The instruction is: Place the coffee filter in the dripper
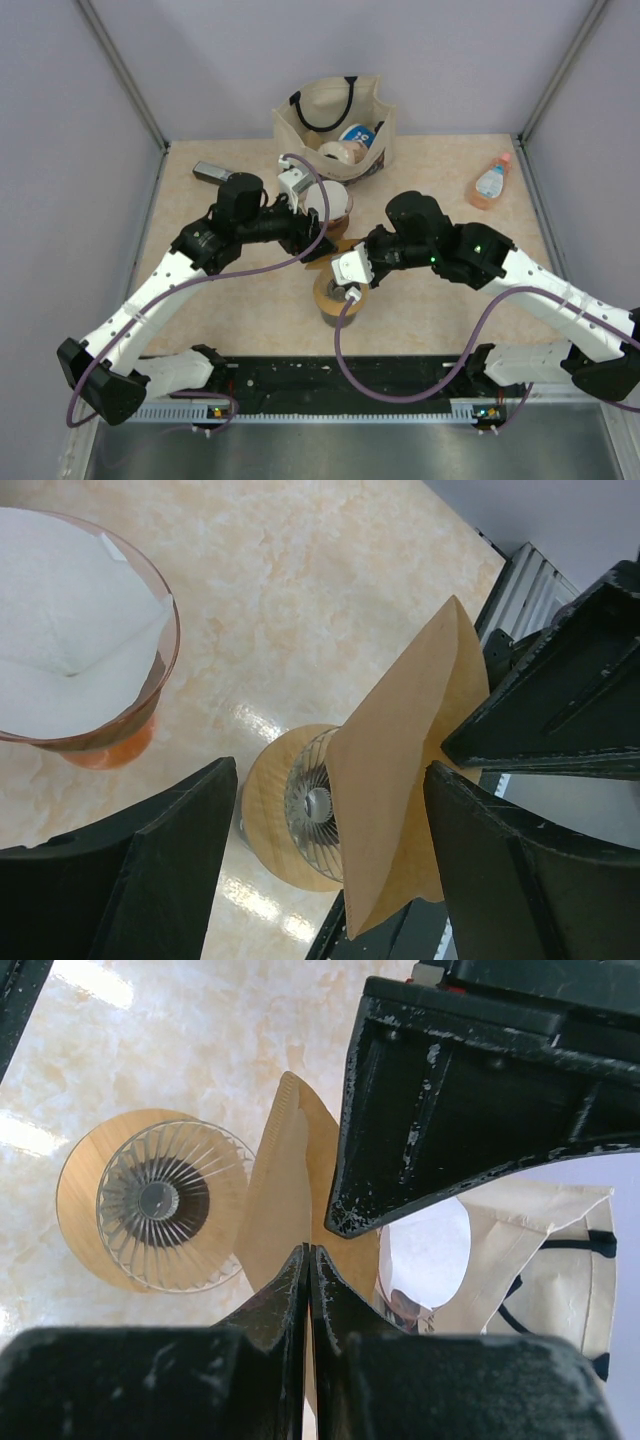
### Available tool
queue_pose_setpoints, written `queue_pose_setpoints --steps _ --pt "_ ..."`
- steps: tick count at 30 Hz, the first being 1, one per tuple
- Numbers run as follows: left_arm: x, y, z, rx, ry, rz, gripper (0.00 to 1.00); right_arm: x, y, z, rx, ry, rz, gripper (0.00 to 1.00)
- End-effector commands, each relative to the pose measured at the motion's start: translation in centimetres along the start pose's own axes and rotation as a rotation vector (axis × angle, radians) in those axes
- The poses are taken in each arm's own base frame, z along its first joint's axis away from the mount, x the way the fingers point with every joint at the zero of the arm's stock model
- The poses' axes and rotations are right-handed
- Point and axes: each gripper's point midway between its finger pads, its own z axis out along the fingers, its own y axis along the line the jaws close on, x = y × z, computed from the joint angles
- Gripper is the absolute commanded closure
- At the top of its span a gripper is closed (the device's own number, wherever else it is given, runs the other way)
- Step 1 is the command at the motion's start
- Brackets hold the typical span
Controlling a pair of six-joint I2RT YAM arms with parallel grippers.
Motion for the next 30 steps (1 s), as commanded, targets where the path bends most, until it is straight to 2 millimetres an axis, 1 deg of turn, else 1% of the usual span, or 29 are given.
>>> queue_pose_setpoints --steps 1,3,6,8,11,13,14,16,19,20,23,26,30 --pt "-2.0 -1.6 -0.8 0.048 -0.087 0.052 0.22 -2.3 -1.1 -1.1 0.019 -0.070 -0.061 1.00" --pt "-1.9 -1.5 -0.5 0.048 -0.077 0.047 0.26 -2.6 -1.2 -1.3 0.021 -0.083 -0.076 1.00" --pt "-1.7 -1.8 -0.3 0.069 -0.065 0.057 0.33 -2.8 -1.4 -1.2 0.021 -0.090 -0.087 1.00" --pt "-1.7 -1.8 -0.1 0.076 -0.064 0.047 0.40 -3.0 -1.9 -1.5 0.034 -0.090 -0.087 1.00" --pt "-1.8 -2.1 -0.1 0.088 -0.062 0.055 0.44 -3.2 -2.0 -1.4 0.035 -0.093 -0.088 1.00" --pt "-1.9 -2.3 0.0 0.096 -0.063 0.057 0.50 -3.1 -2.0 -1.5 0.038 -0.089 -0.090 1.00" --pt "-2.0 -2.2 0.0 0.095 -0.068 0.056 0.56 -3.1 -2.0 -1.6 0.039 -0.090 -0.092 1.00" --pt "-2.7 -2.0 0.0 0.070 -0.089 0.055 0.74 -3.1 -1.7 -1.5 0.030 -0.092 -0.088 1.00" --pt "-4.3 0.1 -0.2 -0.072 -0.134 0.051 0.99 -3.3 -1.2 -1.5 0.012 -0.103 -0.082 1.00" --pt "-4.8 0.7 -0.4 -0.110 -0.144 0.057 1.00 -3.3 -1.0 -1.6 0.006 -0.103 -0.081 1.00" --pt "-5.9 2.6 -0.5 -0.216 -0.160 0.085 1.00 -2.8 -0.1 -1.7 -0.021 -0.085 -0.068 1.00" --pt "-6.5 3.5 -0.7 -0.271 -0.155 0.118 1.00 -2.7 0.7 -2.2 -0.043 -0.077 -0.060 1.00" --pt "-6.5 4.6 -1.2 -0.332 -0.149 0.153 1.00 -2.3 1.1 -2.8 -0.041 -0.061 -0.060 1.00"
